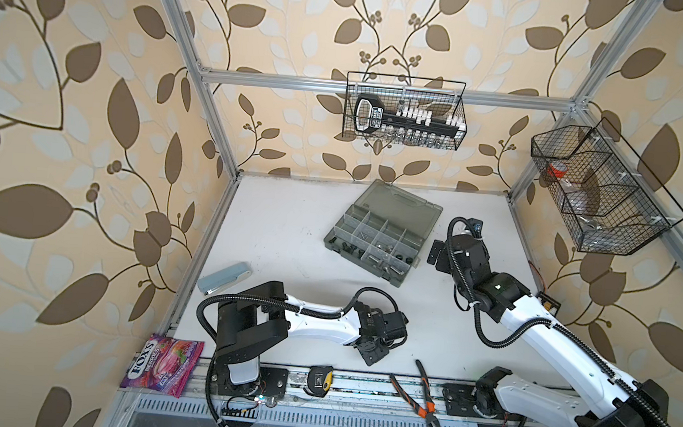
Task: Sort the screws and nuts into containers
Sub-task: 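Lower the left gripper and close it on the thin screw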
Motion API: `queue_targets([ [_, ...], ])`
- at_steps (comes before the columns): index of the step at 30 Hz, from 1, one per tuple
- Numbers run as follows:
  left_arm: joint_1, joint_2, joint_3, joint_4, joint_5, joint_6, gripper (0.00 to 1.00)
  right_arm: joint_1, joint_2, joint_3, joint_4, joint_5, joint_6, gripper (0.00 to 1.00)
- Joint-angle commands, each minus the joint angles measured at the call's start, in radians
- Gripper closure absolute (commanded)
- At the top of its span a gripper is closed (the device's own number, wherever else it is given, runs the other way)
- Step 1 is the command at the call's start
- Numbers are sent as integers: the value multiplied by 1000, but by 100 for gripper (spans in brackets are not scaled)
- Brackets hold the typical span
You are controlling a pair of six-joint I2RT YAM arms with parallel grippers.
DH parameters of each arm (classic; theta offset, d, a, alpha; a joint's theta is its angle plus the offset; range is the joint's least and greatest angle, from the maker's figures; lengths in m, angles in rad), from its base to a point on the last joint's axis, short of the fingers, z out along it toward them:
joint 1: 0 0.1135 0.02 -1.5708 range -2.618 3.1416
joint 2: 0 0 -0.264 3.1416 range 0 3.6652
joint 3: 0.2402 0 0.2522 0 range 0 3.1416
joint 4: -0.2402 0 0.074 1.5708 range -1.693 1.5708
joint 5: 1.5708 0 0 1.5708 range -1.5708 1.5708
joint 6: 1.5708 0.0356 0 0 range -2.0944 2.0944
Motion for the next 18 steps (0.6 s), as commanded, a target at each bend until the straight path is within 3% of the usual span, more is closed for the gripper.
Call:
queue_targets([
  [1, 5, 27, 17, -21, 26, -15, 83, 1, -19, -18, -15, 32, 12, 0],
  [18, 9, 29, 2, -16, 30, -35, 100, 1, -27, -14, -16, 34, 10, 0],
])
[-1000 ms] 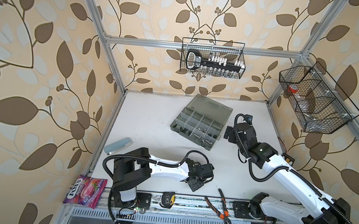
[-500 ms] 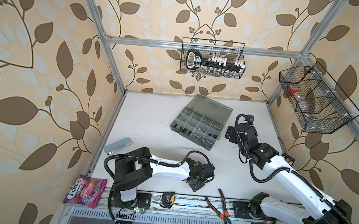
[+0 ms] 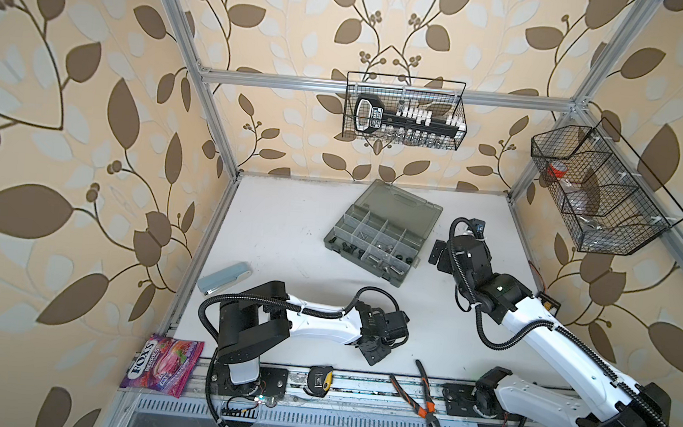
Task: Sort the screws and nuts into containers
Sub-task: 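Lower the left gripper and close it on the thin screw, then lift the screw with the left gripper and carry it over the box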
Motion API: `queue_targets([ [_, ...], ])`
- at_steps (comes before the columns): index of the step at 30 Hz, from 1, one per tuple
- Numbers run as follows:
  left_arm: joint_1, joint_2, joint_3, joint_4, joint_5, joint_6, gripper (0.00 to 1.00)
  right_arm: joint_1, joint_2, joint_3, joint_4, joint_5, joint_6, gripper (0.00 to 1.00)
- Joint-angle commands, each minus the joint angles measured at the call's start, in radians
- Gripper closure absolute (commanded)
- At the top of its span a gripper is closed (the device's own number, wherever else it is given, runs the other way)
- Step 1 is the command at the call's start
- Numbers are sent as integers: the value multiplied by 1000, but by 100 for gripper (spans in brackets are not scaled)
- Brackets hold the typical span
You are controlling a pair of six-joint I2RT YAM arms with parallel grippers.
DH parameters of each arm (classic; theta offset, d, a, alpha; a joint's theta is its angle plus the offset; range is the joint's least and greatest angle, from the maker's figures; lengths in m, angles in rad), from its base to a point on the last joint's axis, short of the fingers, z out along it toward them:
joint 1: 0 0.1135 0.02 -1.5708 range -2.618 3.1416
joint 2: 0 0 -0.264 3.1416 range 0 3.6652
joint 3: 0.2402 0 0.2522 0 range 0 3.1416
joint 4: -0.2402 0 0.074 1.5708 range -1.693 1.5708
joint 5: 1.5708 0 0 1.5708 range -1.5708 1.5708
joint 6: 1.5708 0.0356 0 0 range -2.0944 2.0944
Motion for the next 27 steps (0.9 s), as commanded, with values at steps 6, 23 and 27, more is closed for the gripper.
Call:
queue_targets([
  [6, 9, 18, -5, -17, 14, -23, 100, 1, -19, -13, -15, 23, 8, 0],
  [23, 105, -64, -5, 26, -69, -87, 100, 1, -6, -6, -13, 23, 8, 0],
  [27, 176, -94, -8, 39, -60, -110, 100, 1, 3, -6, -10, 18, 8, 0],
])
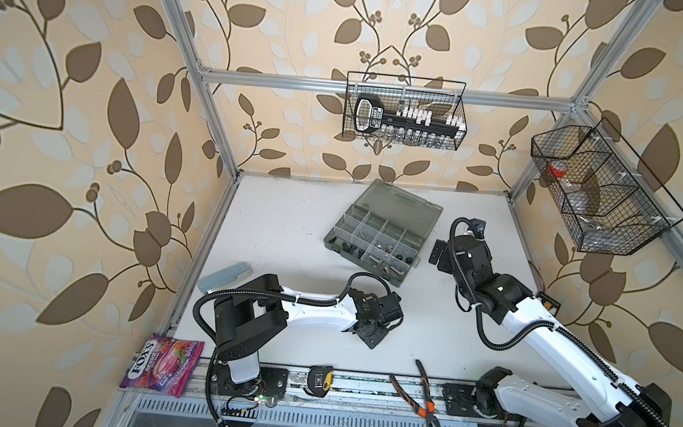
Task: Sort the screws and nuts into containers
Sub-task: 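Lift the screw with the left gripper and carry it over the box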
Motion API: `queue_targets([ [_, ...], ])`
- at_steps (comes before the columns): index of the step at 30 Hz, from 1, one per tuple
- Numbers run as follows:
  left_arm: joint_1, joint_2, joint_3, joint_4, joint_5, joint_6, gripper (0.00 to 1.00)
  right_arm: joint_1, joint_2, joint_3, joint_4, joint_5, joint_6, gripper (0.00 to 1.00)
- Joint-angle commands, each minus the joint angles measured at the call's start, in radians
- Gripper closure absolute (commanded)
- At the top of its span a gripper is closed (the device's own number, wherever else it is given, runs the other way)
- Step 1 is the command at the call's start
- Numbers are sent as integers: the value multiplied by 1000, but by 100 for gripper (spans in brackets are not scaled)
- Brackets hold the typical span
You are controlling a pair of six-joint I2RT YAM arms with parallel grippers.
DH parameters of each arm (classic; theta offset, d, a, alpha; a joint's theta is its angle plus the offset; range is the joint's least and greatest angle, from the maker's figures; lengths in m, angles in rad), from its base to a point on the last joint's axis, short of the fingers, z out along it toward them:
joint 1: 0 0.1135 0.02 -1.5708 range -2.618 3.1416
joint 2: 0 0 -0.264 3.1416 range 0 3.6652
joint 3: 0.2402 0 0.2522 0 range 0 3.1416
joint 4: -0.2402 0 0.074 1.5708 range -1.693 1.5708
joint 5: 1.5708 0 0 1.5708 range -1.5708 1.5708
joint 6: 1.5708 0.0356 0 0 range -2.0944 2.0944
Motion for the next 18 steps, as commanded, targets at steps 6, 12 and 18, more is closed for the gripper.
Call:
queue_targets([
  [6, 156, -138, 3, 22, -60, -52, 100, 1, 14, -3, -3, 16, 7, 0],
  [12, 296, -204, 28, 15, -113, -65, 100, 0, 18, 1, -1, 18, 5, 1],
  [18, 415, -239, 72, 17, -106, -62, 100, 1, 18, 6, -2, 23, -1, 0],
])
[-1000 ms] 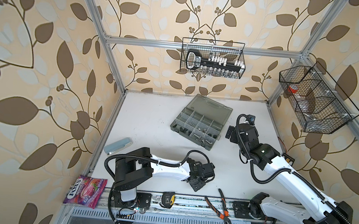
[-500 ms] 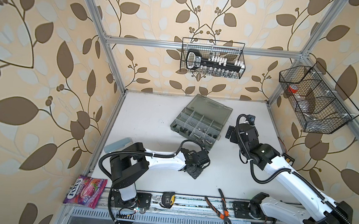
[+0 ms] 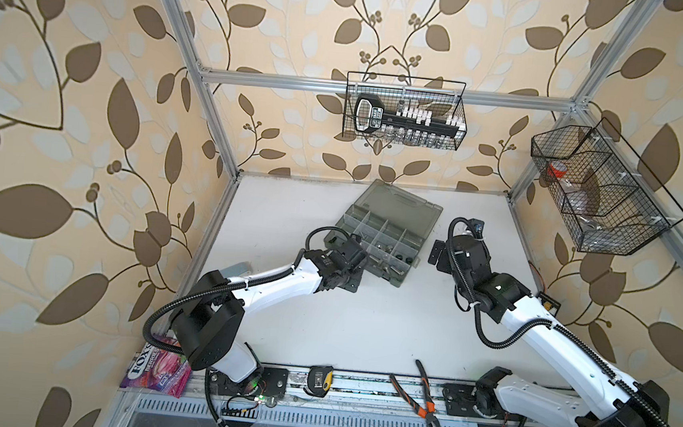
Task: Sort the screws and nuts into containers
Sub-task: 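Lift the screw with the left gripper and carry it over the box, then lower the screw into the thin-screw compartment and open the left gripper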
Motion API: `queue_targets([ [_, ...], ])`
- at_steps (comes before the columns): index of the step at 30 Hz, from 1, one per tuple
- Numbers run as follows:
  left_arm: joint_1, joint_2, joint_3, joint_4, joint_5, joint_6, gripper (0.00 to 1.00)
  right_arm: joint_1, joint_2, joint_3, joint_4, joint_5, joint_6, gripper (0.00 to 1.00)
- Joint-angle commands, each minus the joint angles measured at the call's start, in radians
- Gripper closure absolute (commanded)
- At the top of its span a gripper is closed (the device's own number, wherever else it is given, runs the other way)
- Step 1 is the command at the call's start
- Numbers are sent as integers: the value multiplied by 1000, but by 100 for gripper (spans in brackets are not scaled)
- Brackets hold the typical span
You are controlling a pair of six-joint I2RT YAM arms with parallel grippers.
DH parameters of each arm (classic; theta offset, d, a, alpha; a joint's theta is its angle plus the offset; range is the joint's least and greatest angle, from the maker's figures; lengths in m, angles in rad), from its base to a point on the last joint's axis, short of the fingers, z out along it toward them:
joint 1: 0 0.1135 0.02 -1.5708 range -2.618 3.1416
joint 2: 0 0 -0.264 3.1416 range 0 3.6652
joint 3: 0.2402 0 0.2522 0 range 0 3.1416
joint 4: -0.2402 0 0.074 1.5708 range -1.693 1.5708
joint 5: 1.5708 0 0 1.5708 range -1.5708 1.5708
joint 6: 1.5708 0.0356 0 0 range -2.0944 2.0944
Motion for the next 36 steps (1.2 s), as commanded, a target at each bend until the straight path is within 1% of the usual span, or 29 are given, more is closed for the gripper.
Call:
queue_targets([
  [1, 49, -31, 74, -3, -23, -3, 100, 1, 7, 9, -2, 25, -3, 1],
  [5, 98, 7, 162, -6, -2, 14, 100, 0, 14, 24, -1, 36, -6, 0],
  [10, 157, 117, 306, 6, 62, 21, 100, 0, 33, 48, -1, 28, -6, 0],
  [15, 176, 253, 450, 6, 106, 47, 100, 0, 37, 57, -3, 38, -14, 0],
  [19, 184, 352, 543, 4, 133, 45, 100, -2, 41, 63, -5, 39, -18, 0],
  [28, 196, 502, 669, -9, 164, 37, 100, -3, 45, 64, -8, 38, -18, 0],
  [36, 206, 579, 726, -19, 192, 26, 100, -4, 60, 74, -8, 28, -17, 0],
])
